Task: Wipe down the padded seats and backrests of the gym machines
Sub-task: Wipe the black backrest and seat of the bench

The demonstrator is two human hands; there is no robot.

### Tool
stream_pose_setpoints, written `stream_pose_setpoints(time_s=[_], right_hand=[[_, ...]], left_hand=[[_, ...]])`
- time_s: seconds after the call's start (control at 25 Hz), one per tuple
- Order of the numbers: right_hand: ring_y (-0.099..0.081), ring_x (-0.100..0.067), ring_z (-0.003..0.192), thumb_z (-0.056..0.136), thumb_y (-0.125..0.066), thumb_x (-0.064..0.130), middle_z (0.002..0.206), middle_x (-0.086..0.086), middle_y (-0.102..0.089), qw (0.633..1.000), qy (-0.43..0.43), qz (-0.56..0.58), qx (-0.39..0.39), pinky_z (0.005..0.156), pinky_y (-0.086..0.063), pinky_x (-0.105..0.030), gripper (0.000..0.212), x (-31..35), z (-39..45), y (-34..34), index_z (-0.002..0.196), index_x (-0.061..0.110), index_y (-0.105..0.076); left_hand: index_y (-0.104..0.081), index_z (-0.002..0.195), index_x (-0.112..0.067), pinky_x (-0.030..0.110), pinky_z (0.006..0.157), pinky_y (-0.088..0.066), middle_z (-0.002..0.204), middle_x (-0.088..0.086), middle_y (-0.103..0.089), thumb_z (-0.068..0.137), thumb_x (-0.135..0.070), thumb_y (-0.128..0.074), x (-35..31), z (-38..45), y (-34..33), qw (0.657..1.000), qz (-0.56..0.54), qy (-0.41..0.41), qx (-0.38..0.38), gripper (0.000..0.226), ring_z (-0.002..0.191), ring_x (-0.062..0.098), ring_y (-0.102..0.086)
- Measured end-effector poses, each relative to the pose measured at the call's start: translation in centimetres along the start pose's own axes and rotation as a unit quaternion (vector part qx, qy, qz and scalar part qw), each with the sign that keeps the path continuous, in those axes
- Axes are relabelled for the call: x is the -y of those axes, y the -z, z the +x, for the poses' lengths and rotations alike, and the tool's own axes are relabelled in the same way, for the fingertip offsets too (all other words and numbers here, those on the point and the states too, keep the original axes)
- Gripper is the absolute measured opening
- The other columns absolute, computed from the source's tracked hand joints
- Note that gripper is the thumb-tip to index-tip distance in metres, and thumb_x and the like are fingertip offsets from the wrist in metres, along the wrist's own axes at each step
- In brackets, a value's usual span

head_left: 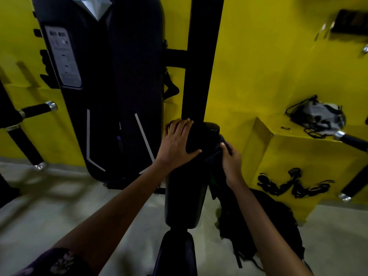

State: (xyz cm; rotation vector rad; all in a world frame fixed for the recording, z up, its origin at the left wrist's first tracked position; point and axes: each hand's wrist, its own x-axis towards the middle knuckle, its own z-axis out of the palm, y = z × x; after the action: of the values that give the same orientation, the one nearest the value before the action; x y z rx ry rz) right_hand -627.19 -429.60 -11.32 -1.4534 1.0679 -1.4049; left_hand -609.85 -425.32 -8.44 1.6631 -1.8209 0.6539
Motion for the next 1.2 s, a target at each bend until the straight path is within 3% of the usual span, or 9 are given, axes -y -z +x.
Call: stream_pose_setpoints(time_s=[0.2, 0.4, 0.52, 0.64, 0.72, 0.8, 1.0, 1.12, 1.2], right_hand=[[-0.058, -0.025, 0.101, 0.1, -0.046, 0.022, 0.107, -0.008, -0.062, 0.977, 0.132, -0.164, 0.019, 0.065, -0.039, -0.023, 0.028, 4.6, 2.7, 0.8, 0.124, 0.013, -0.059], [-0.055, -0.034, 0.098, 0.1, -0.044, 0.03, 0.118, -0.014, -0.051, 0.852, 0.26, -0.443, 0.099, 0.068, -0.041, -0.035, 0.035, 8.7, 3.4, -0.5, 0.13, 0.016, -0.056], [-0.052, -0.036, 0.101, 0.1, -0.037, 0.039, 0.115, -0.013, -0.054, 0.777, 0.294, -0.552, 0.073, 0.069, -0.047, -0.04, 0.04, 9.3, 3.4, -2.2, 0.124, 0.017, -0.059], [-0.055, -0.034, 0.091, 0.097, -0.031, 0.044, 0.108, -0.009, -0.06, 0.718, 0.382, -0.578, 0.069, 0.056, -0.047, -0.036, 0.048, 8.2, 2.3, -2.0, 0.12, 0.016, -0.062], [-0.056, -0.034, 0.092, 0.097, -0.031, 0.043, 0.109, -0.009, -0.06, 0.726, 0.377, -0.566, 0.097, 0.057, -0.047, -0.036, 0.048, 8.5, 2.5, -0.9, 0.123, 0.016, -0.06], [-0.055, -0.036, 0.097, 0.098, -0.034, 0.039, 0.109, -0.012, -0.059, 0.745, 0.322, -0.58, 0.073, 0.064, -0.043, -0.036, 0.043, 9.5, 3.2, -2.1, 0.122, 0.016, -0.061], [-0.062, -0.033, 0.082, 0.093, -0.04, 0.039, 0.094, -0.012, -0.065, 0.652, 0.446, -0.605, 0.102, 0.054, -0.041, -0.029, 0.042, 10.5, 2.1, -7.3, 0.113, 0.01, -0.063], [-0.063, -0.033, 0.076, 0.09, -0.055, 0.041, 0.087, -0.013, -0.065, 0.711, 0.425, -0.557, 0.058, 0.053, -0.039, -0.026, 0.037, 10.6, 2.7, -6.2, 0.111, 0.01, -0.061], [-0.063, -0.033, 0.079, 0.088, -0.057, 0.038, 0.085, -0.01, -0.067, 0.709, 0.452, -0.541, 0.015, 0.056, -0.042, -0.029, 0.031, 9.9, 2.4, -7.4, 0.101, 0.011, -0.067]], left_hand=[[-0.035, 0.141, -0.008, 0.053, 0.104, -0.034, 0.144, 0.011, -0.04, 0.074, -0.055, -0.058, -0.5, -1.0, -0.2, 0.999, -0.049, 0.02, -0.004, 0.085, 0.136, 0.031, -0.029], [-0.008, 0.149, -0.01, 0.051, 0.113, -0.019, 0.156, 0.011, -0.005, 0.082, -0.055, -0.052, -0.2, -3.9, -2.1, 0.983, -0.164, 0.076, -0.035, 0.092, 0.145, 0.031, -0.006], [0.008, 0.15, -0.013, 0.031, 0.114, -0.018, 0.159, 0.004, 0.006, 0.084, -0.054, -0.061, -1.0, -6.8, -3.4, 0.895, -0.365, 0.255, 0.006, 0.104, 0.145, 0.02, -0.005], [-0.002, 0.151, -0.015, 0.008, 0.105, -0.018, 0.155, 0.007, -0.017, 0.083, -0.052, -0.058, -1.8, -8.1, -4.5, 0.855, -0.434, 0.285, 0.004, 0.096, 0.138, 0.007, -0.02], [-0.005, 0.15, -0.014, 0.006, 0.105, -0.017, 0.154, 0.008, -0.019, 0.081, -0.06, -0.053, -1.9, -8.2, -4.9, 0.848, -0.445, 0.288, -0.009, 0.096, 0.133, -0.001, -0.017], [-0.003, 0.151, -0.013, 0.024, 0.114, -0.02, 0.157, 0.01, -0.014, 0.078, -0.069, -0.047, -1.9, -8.1, -5.5, 0.84, -0.449, 0.303, -0.001, 0.102, 0.141, 0.012, -0.015], [-0.005, 0.151, -0.009, 0.04, 0.116, -0.023, 0.157, 0.011, -0.013, 0.087, -0.047, -0.058, -2.0, -8.1, -5.3, 0.843, -0.439, 0.31, 0.002, 0.091, 0.144, 0.024, -0.015], [-0.007, 0.151, -0.009, 0.043, 0.116, -0.023, 0.157, 0.011, -0.014, 0.09, -0.043, -0.056, -1.7, -9.2, -5.7, 0.845, -0.447, 0.294, 0.007, 0.085, 0.144, 0.024, -0.015], [-0.007, 0.151, -0.009, 0.044, 0.116, -0.023, 0.158, 0.01, -0.013, 0.092, -0.038, -0.055, -1.6, -9.9, -5.9, 0.85, -0.445, 0.283, 0.005, 0.082, 0.145, 0.023, -0.014]])
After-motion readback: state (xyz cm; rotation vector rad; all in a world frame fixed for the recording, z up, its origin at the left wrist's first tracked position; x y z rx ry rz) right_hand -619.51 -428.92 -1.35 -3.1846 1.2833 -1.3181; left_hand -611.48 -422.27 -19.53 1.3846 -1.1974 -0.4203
